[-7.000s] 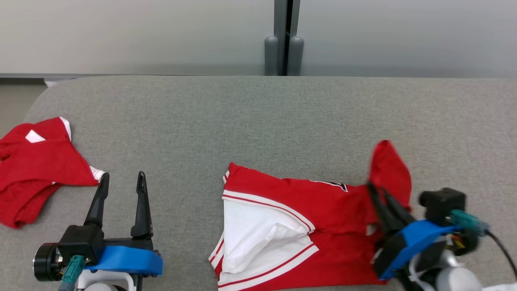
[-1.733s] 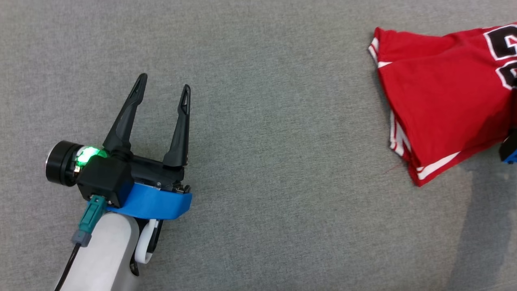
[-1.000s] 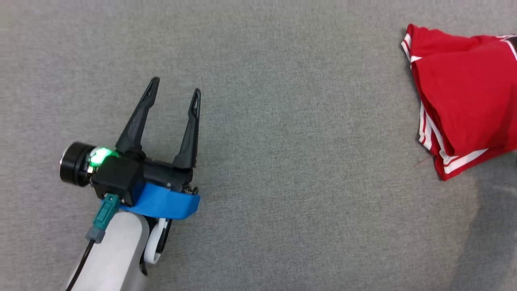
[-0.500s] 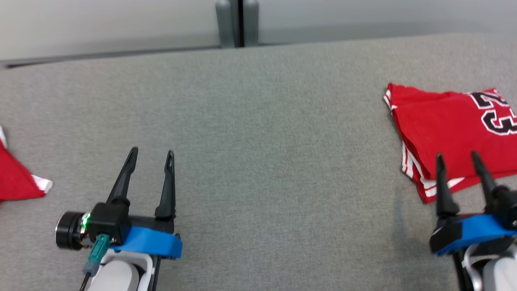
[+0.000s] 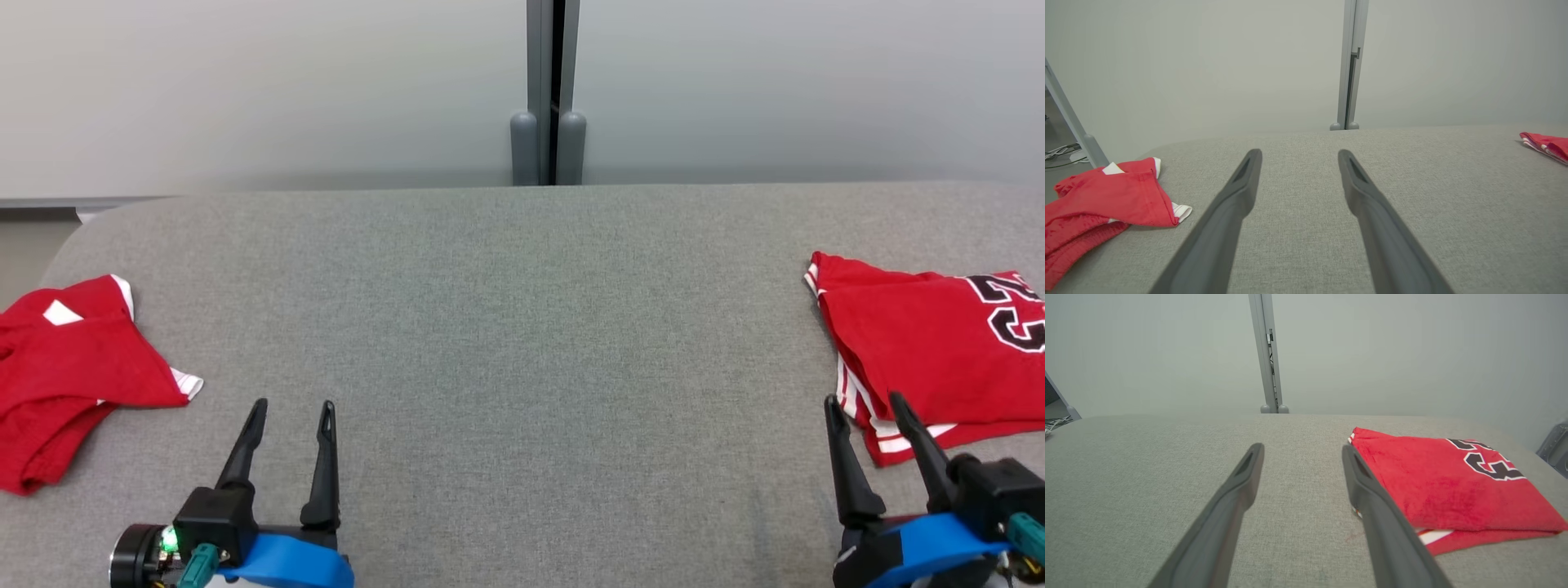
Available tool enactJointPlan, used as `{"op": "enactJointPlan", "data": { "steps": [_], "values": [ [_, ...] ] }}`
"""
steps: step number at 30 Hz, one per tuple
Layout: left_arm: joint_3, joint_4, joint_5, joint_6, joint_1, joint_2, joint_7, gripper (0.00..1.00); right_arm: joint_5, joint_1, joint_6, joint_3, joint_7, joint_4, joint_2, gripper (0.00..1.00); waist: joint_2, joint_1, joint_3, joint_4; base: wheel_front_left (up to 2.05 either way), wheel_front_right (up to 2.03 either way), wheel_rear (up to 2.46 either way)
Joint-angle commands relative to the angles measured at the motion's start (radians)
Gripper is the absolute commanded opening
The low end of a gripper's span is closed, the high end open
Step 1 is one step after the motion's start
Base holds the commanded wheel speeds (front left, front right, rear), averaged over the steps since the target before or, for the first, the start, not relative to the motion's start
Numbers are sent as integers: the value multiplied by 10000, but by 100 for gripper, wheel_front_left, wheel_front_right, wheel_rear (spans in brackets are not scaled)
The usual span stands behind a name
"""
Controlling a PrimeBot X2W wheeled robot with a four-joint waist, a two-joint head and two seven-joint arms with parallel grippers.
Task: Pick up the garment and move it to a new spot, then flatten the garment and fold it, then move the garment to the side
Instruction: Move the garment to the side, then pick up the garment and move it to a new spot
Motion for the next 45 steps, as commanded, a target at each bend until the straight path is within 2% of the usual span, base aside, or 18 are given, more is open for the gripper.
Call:
{"op": "enactJointPlan", "data": {
  "steps": [1,12,31,37,45],
  "values": [
    [-26,27,-45,-34,105,46,45,100,59,315,-3,-23,57,-92,6,100,4,2,-127,-32,0,0,0],
    [-190,177,-222,44,818,160,287,100,200,1361,-3,-11,396,-631,6,100,4,2,-889,-170,0,0,0],
    [-169,325,-418,172,685,158,258,100,83,1380,-3,-170,340,-698,7,100,4,2,-903,-53,0,0,0],
    [-150,392,-433,147,439,156,244,100,71,1268,-3,-125,371,-892,7,100,4,2,-820,440,0,0,0],
    [43,668,-445,-105,-518,-42,24,100,-165,948,-3,-3,484,-1390,6,100,4,2,-390,2093,0,0,0]
  ]
}}
